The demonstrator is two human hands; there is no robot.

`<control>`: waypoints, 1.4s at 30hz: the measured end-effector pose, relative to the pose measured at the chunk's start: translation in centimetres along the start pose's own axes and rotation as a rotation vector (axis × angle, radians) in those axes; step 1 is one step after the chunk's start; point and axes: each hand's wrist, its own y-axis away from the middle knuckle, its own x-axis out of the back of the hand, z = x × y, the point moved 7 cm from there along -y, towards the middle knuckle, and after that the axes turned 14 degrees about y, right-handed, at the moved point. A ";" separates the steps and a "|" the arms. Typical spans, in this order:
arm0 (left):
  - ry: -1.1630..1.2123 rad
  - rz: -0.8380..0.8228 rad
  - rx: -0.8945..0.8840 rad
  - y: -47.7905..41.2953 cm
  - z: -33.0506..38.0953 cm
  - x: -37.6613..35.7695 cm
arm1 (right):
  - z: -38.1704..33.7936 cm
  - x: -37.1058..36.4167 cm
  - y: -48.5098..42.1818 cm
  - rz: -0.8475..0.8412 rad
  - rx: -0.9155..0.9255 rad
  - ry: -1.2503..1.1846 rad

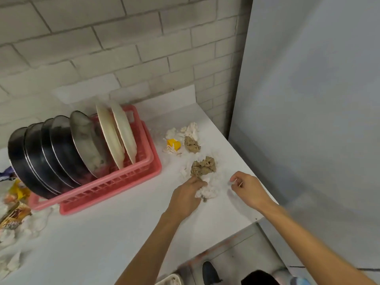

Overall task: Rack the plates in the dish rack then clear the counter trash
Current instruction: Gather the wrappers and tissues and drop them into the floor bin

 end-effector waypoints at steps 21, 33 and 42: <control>0.841 0.302 0.264 2.1 -3.6 4.0 | -1.7 0.3 -9.4 0.039 0.228 0.176; 1.008 0.377 0.371 3.0 -4.5 3.1 | -1.4 0.6 -4.2 -0.022 -0.195 -1.094; 0.815 0.418 0.318 3.9 -4.6 5.1 | -2.4 -1.3 -2.8 -0.071 -0.231 -1.105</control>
